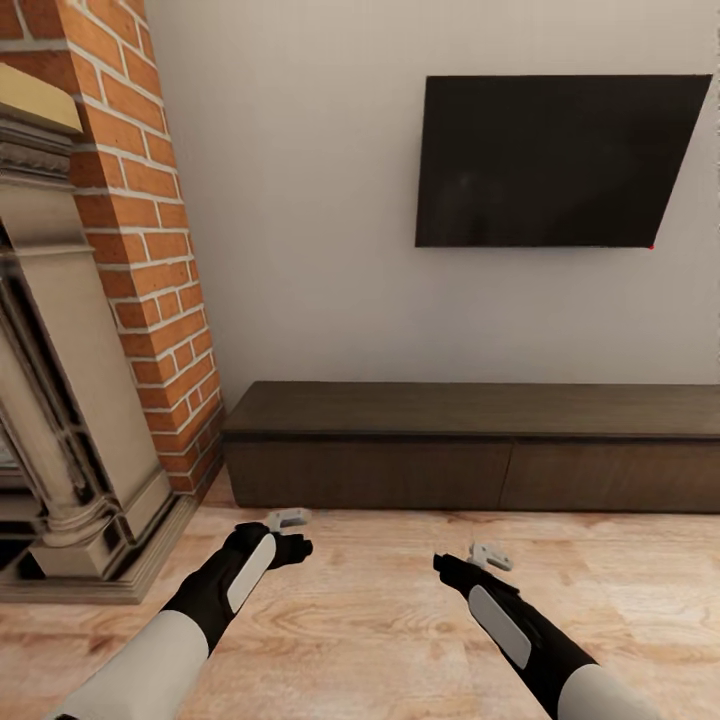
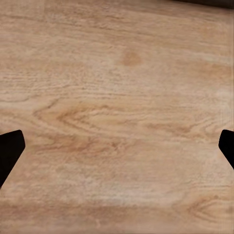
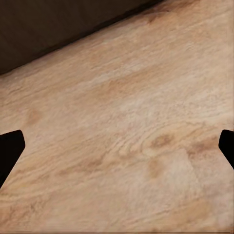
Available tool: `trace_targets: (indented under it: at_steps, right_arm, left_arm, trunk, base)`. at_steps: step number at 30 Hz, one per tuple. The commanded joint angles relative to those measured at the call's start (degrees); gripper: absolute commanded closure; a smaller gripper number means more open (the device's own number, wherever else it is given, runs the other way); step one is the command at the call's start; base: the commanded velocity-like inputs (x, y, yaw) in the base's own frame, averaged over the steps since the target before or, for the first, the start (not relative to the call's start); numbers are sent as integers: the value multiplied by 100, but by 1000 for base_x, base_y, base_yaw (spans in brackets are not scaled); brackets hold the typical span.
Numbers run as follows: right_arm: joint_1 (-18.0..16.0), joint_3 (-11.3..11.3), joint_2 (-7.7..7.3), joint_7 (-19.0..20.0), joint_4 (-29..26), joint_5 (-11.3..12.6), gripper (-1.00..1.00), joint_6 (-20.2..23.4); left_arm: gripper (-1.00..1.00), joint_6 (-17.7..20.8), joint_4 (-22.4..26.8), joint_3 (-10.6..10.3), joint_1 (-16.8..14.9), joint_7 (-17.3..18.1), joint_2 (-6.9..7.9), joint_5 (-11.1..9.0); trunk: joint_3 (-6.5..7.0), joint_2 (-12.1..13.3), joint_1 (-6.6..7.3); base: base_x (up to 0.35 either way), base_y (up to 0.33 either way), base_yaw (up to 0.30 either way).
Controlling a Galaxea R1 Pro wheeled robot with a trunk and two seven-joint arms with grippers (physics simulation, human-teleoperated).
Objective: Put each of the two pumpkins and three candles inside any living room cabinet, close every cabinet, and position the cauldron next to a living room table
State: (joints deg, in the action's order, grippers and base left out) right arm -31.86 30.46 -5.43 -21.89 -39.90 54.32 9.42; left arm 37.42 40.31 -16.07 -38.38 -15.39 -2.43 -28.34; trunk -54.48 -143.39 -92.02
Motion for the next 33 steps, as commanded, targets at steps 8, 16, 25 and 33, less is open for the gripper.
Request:
trace_targets:
  at_steps: [8, 16, 25, 33]
  right_arm:
    - [44, 39, -11, -36, 232, 74, -100, -41]
    - [48, 46, -11, -45, 360, 78, -100, -170]
    - [67, 48, -11, -23, 532, 73, -100, -184]
    - [71, 42, -11, -17, 578, 70, -100, -186]
  left_arm:
    - [-100, 67, 45, -69, -3, -93, -23, -10]
    - [-100, 93, 56, -72, -3, -96, -32, -19]
    - [-100, 317, 58, -60, -9, -96, -124, -28]
    - [-100, 332, 56, -47, -12, -96, -126, -47]
  trunk:
    - [172, 8, 22]
    - [338, 124, 95]
    - [499, 485, 292]
    - [643, 806, 468]
  base:
    - [0, 0, 0]
    - [0, 0, 0]
    - [0, 0, 0]
    - [0, 0, 0]
